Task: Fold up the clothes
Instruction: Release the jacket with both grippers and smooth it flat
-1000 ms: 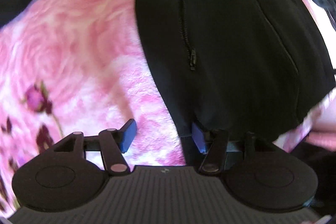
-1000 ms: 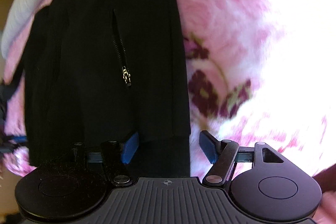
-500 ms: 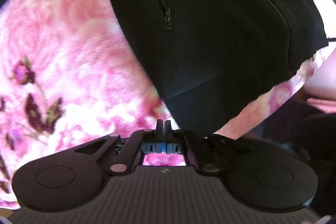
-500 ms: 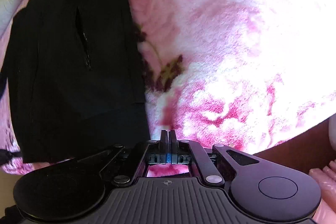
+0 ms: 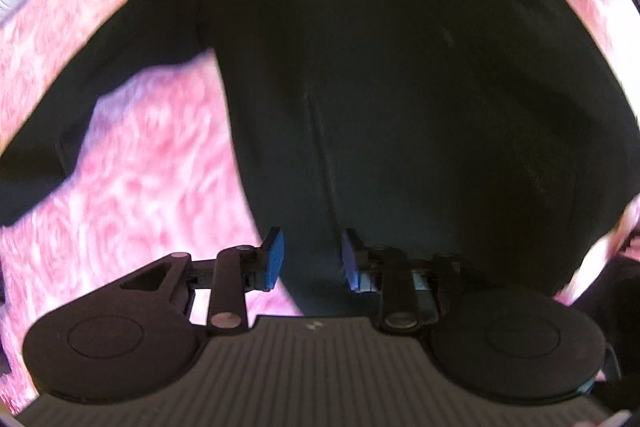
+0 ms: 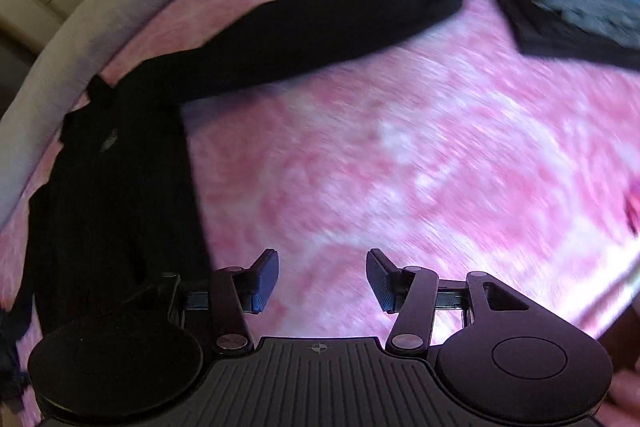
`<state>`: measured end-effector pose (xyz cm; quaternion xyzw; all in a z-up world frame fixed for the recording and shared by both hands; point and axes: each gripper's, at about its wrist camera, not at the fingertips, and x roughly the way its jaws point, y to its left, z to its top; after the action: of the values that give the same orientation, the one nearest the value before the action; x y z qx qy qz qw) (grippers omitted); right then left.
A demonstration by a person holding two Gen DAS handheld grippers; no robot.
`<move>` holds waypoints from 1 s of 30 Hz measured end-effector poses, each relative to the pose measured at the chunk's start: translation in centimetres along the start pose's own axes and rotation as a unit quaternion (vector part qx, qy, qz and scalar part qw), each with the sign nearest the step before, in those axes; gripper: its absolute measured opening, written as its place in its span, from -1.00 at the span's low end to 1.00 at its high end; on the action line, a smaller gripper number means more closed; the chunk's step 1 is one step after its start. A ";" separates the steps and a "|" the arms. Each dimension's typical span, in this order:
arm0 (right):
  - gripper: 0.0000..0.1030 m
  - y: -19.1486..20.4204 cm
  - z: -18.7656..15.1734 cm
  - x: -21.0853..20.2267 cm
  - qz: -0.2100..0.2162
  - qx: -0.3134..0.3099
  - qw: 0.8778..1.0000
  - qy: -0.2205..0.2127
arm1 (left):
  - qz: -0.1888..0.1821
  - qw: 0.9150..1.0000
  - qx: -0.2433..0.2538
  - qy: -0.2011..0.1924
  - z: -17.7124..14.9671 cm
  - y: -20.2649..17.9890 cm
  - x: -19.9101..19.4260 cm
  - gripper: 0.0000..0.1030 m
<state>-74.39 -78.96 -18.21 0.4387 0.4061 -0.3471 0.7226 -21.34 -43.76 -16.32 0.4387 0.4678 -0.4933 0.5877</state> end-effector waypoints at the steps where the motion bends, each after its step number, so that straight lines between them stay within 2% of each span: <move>1: 0.06 1.0 0.3 0.6 0.004 -0.016 1.000 0.007 | 0.003 1.000 -0.010 -0.006 0.1 -0.4 -0.5 -0.36; 6: 0.21 6.3 -0.2 2.6 0.028 -0.097 0.994 0.035 | 0.014 0.998 -0.054 -0.029 -2.5 -0.6 -3.8 -0.13; 10: 0.30 11.5 -1.5 2.9 0.049 -0.154 0.986 0.046 | 0.028 0.997 -0.064 -0.037 -4.5 3.1 -5.8 -0.09; 13: 0.32 15.4 -3.1 2.6 0.058 -0.176 0.982 0.040 | 0.051 0.995 -0.075 -0.043 -6.8 7.5 -7.0 -0.09; 17: 0.34 20.8 -6.3 3.2 0.049 -0.196 0.979 0.034 | 0.083 0.991 -0.085 -0.065 -8.8 18.1 -7.2 -0.08; 21: 0.34 27.1 -10.6 4.5 0.018 -0.208 0.978 0.025 | 0.095 0.989 -0.074 -0.089 -8.5 30.8 -5.1 -0.08; 24: 0.35 32.7 -14.5 5.2 -0.012 -0.208 0.978 0.024 | 0.077 0.990 -0.049 -0.105 -7.7 39.0 -2.8 -0.08; 26: 0.35 36.3 -16.9 5.9 -0.019 -0.202 0.979 0.032 | 0.060 0.993 -0.015 -0.105 -6.6 42.8 -0.5 -0.08; 28: 0.35 40.1 -18.8 6.6 -0.020 -0.225 0.973 0.044 | 0.031 0.994 0.019 -0.102 -5.4 45.0 1.9 -0.08; 30: 0.35 43.7 -20.5 7.2 -0.019 -0.255 0.965 0.055 | 0.002 0.996 0.038 -0.081 -4.3 46.4 4.2 -0.08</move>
<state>-39.63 -44.91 -15.09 0.2504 0.5284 -0.2215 0.7804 24.45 -34.35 -18.72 0.4201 0.3989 -0.5431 0.6078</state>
